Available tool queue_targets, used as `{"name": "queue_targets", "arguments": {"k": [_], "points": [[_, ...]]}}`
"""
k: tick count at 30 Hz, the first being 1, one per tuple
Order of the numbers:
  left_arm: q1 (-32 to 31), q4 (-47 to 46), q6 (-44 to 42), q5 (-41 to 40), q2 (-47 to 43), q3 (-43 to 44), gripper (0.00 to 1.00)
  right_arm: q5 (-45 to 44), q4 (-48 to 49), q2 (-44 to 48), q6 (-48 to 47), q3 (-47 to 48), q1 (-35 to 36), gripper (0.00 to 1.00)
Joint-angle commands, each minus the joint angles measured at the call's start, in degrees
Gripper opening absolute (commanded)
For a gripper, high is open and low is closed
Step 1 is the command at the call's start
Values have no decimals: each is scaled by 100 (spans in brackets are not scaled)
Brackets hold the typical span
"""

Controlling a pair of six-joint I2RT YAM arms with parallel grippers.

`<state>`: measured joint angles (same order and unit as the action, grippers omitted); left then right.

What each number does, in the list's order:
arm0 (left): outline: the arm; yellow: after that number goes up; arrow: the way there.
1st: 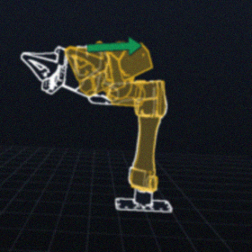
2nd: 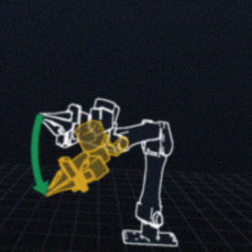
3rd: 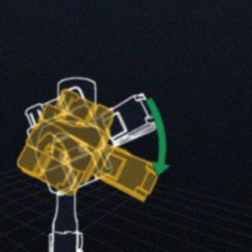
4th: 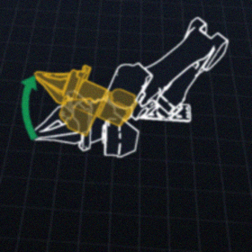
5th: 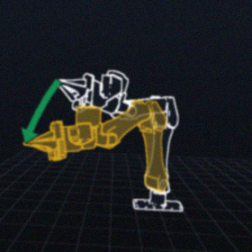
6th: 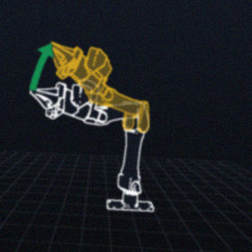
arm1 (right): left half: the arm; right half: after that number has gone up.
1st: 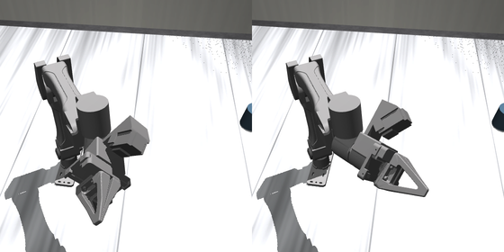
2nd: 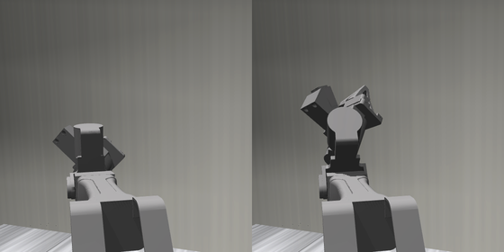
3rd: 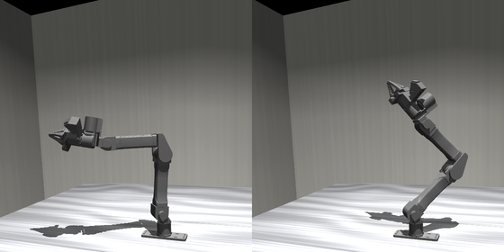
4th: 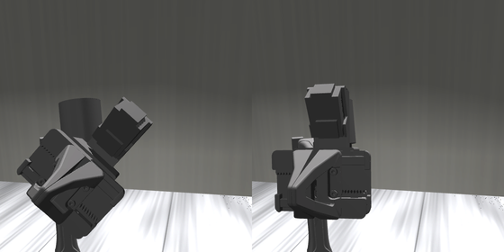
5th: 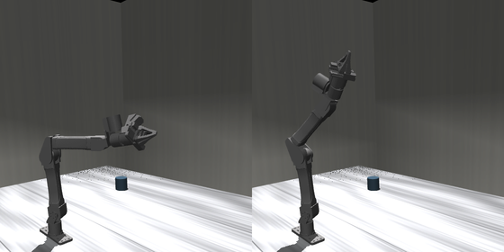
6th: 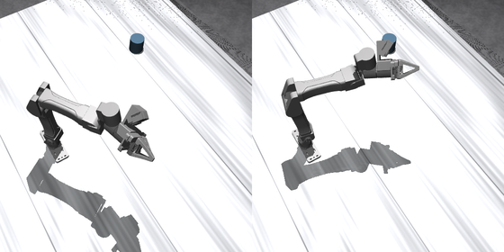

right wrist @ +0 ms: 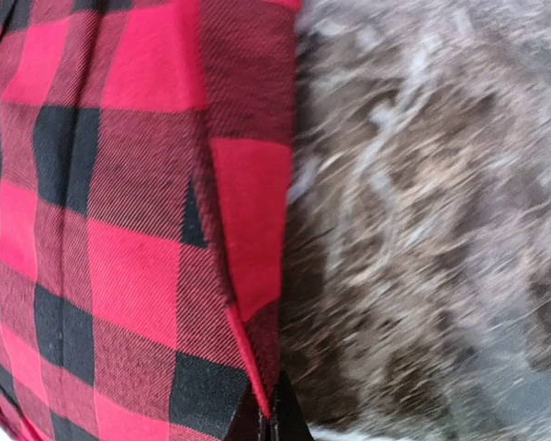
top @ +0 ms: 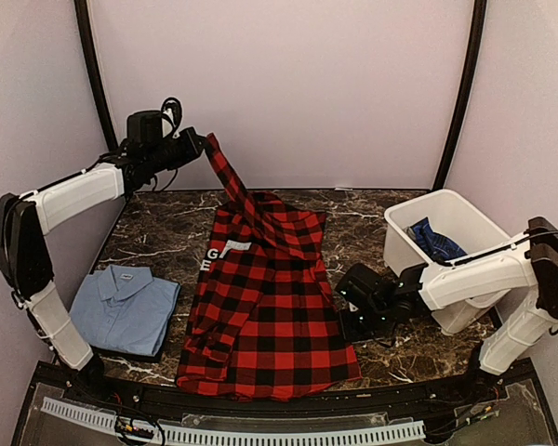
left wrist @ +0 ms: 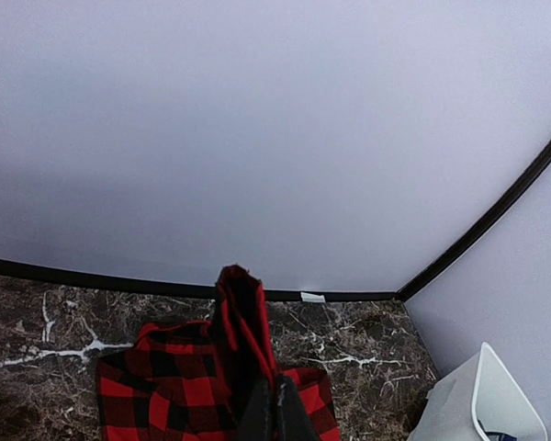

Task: Fold and stack the long sleeve shirts
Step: Pick up the 1/3-folded shirt from the center of the board.

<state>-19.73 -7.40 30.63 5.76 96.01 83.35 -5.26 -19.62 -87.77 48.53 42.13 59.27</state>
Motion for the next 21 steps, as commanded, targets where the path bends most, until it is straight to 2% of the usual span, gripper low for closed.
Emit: {"name": "queue_targets", "arguments": {"k": [1,6,11,12,21], "points": [[55,-255,-40,143,383,545,0,-362,-253,-115,-210,-16,-478,0],[124,-77,-57,225,921,1202,0,-283,-258,19,-492,35,-797,0],[193,35,-83,287,1095,1400,0,110,-277,383,-431,-210,-623,24],[199,36,-84,291,1096,1402,0,140,-322,487,-355,-300,-586,25],[215,0,-55,414,1096,1386,0,454,-346,1442,328,-1038,-160,28]]}}
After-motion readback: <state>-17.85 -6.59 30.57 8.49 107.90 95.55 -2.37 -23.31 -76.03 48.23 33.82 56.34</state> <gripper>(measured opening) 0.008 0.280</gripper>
